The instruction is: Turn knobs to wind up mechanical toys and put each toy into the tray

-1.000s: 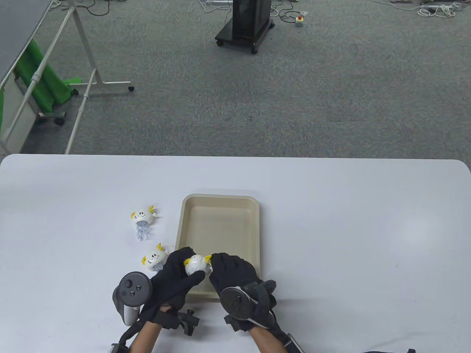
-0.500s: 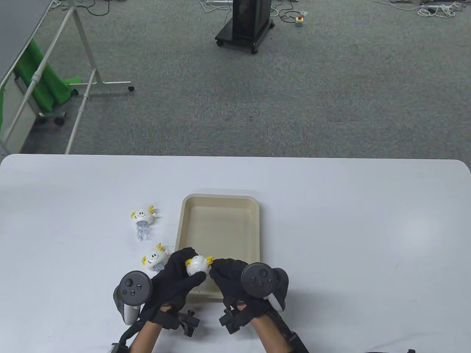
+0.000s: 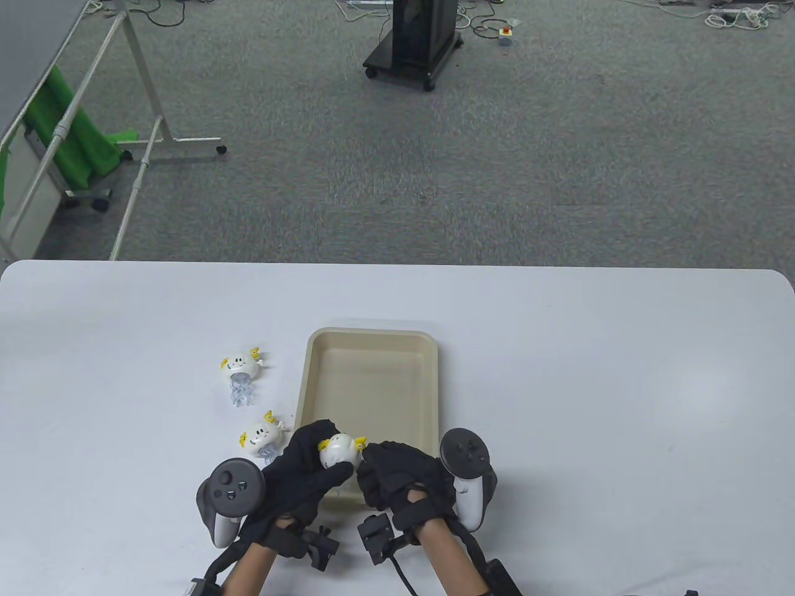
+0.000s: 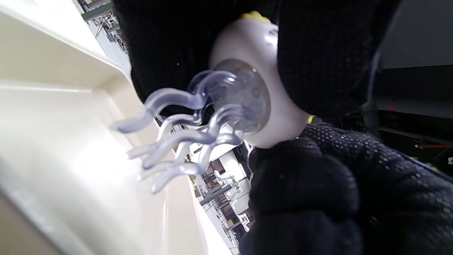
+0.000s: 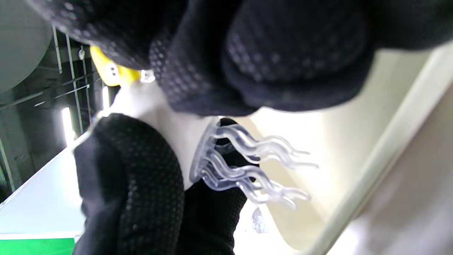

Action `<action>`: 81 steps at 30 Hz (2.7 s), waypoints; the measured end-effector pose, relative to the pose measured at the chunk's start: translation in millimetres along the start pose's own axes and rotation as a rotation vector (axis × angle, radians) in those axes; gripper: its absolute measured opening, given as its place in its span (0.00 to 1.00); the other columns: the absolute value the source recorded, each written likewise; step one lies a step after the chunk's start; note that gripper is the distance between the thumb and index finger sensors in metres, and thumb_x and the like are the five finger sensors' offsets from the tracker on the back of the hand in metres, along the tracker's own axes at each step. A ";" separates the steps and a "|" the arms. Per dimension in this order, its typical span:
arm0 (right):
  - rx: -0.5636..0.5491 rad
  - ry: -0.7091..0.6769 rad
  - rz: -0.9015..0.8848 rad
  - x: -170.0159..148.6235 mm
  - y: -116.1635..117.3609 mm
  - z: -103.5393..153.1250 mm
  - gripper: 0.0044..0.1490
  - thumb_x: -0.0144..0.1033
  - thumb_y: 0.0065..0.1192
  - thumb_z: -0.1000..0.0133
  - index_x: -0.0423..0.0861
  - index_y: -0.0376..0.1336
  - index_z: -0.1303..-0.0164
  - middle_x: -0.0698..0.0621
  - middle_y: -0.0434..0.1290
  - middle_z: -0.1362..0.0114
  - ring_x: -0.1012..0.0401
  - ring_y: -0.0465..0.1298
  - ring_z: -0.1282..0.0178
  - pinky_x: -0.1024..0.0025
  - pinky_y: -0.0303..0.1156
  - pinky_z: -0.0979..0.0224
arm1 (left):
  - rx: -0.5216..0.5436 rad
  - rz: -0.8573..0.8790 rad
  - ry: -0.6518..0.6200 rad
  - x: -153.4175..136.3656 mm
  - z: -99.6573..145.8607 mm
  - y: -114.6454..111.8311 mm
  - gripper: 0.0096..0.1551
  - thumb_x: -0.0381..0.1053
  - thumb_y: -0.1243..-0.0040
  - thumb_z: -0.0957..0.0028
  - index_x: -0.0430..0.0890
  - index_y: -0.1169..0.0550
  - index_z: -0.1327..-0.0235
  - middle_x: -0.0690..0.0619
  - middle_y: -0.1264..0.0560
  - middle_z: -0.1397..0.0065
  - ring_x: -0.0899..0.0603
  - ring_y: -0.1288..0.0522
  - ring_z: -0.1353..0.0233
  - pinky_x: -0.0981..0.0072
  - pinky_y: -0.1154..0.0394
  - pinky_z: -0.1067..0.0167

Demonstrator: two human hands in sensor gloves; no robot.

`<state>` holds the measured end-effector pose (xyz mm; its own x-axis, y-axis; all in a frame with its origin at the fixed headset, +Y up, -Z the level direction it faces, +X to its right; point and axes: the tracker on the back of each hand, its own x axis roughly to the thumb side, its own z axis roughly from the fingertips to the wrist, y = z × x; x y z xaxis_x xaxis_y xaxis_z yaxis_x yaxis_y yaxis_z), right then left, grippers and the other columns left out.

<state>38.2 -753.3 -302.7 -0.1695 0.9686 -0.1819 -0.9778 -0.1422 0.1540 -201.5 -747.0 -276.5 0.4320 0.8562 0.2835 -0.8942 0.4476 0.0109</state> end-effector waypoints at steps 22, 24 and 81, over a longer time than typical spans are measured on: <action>-0.302 -0.675 0.968 38.8 39.5 44.3 0.39 0.45 0.68 0.53 0.44 0.61 0.32 0.45 0.71 0.29 0.48 0.74 0.34 0.51 0.69 0.27 | 0.052 0.038 0.023 -3.7 1.7 6.6 0.45 0.59 0.26 0.62 0.47 0.27 0.29 0.47 0.21 0.31 0.41 0.11 0.40 0.62 0.10 0.45; -0.322 -0.701 0.986 39.1 42.0 45.8 0.38 0.43 0.68 0.52 0.42 0.61 0.33 0.44 0.71 0.31 0.49 0.75 0.35 0.51 0.70 0.28 | 0.054 0.050 0.028 -3.5 1.8 6.5 0.45 0.59 0.26 0.61 0.47 0.28 0.29 0.47 0.21 0.31 0.41 0.11 0.39 0.61 0.10 0.45; -0.405 -0.862 1.137 44.4 45.9 51.8 0.32 0.40 0.66 0.52 0.41 0.65 0.39 0.46 0.75 0.37 0.51 0.78 0.42 0.53 0.73 0.32 | 0.054 0.089 0.025 -5.1 2.1 8.3 0.45 0.58 0.26 0.62 0.46 0.27 0.29 0.47 0.21 0.31 0.40 0.11 0.40 0.61 0.10 0.45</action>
<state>-7.9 -706.3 -253.4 -0.8667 0.1005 0.4885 -0.3658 -0.7940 -0.4856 -211.4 -748.1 -275.8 0.3531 0.8983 0.2616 -0.9337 0.3559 0.0385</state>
